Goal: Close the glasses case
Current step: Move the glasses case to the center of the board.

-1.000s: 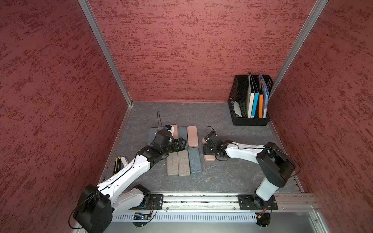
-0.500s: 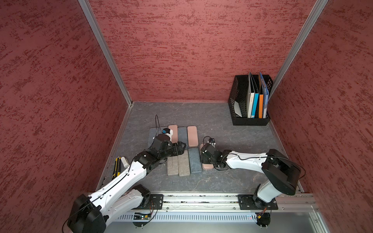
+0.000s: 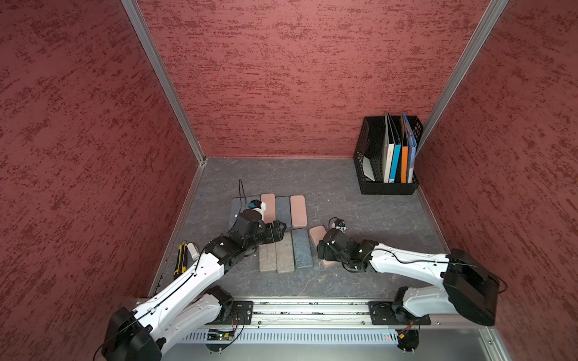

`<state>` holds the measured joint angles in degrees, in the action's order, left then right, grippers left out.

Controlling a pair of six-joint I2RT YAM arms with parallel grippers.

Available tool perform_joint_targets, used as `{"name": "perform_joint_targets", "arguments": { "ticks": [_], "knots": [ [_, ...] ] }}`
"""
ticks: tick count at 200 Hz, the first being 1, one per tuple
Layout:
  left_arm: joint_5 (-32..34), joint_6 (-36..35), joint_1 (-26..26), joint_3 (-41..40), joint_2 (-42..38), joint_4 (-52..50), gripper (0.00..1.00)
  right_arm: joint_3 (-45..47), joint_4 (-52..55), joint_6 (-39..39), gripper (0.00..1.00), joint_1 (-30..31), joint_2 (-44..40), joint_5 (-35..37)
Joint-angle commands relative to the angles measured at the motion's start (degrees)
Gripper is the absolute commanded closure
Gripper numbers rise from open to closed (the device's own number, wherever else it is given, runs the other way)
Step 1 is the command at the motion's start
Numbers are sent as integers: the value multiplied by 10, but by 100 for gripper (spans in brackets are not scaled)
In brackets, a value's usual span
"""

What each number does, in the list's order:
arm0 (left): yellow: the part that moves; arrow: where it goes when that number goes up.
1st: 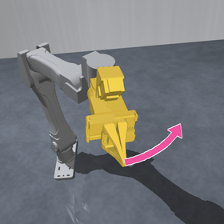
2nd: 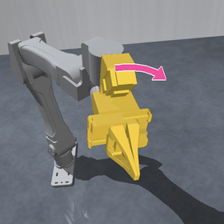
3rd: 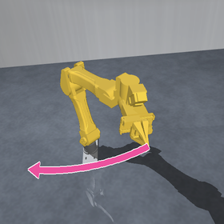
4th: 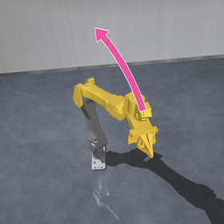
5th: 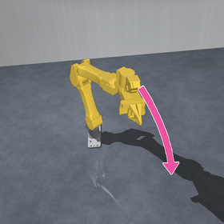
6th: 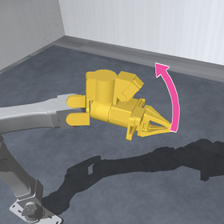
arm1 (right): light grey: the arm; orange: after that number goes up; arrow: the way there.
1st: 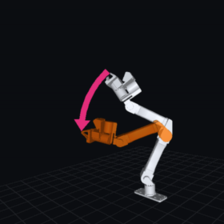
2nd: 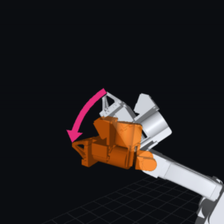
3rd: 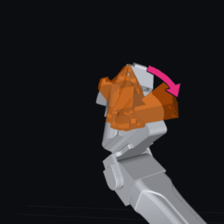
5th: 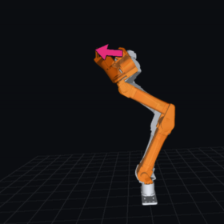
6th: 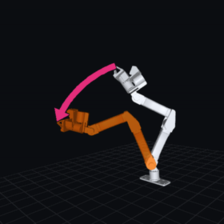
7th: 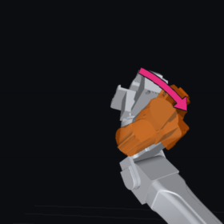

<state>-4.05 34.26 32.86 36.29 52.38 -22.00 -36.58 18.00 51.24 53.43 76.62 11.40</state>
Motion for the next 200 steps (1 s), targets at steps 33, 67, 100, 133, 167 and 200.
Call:
{"name": "perform_joint_targets", "arguments": {
  "ticks": [33,67,100,133,167,200],
  "knots": [
    [10,3,4,-7,-23,-10,14,64,-44,2,7,-52,-54,-76],
    [14,2,4,-14,-38,-12,14,111,-147,-28,17,-143,-65,-180],
    [14,2,4,-15,-41,-16,13,90,-215,-58,28,-159,-12,-247],
    [17,-1,4,-14,-55,-26,14,98,-276,-49,45,-159,44,-278],
    [22,-2,3,-13,-68,-39,13,134,-365,-13,52,-143,84,-296],
    [27,-2,3,-14,-74,-44,13,131,-392,5,52,-113,113,-290]
  ]
}}
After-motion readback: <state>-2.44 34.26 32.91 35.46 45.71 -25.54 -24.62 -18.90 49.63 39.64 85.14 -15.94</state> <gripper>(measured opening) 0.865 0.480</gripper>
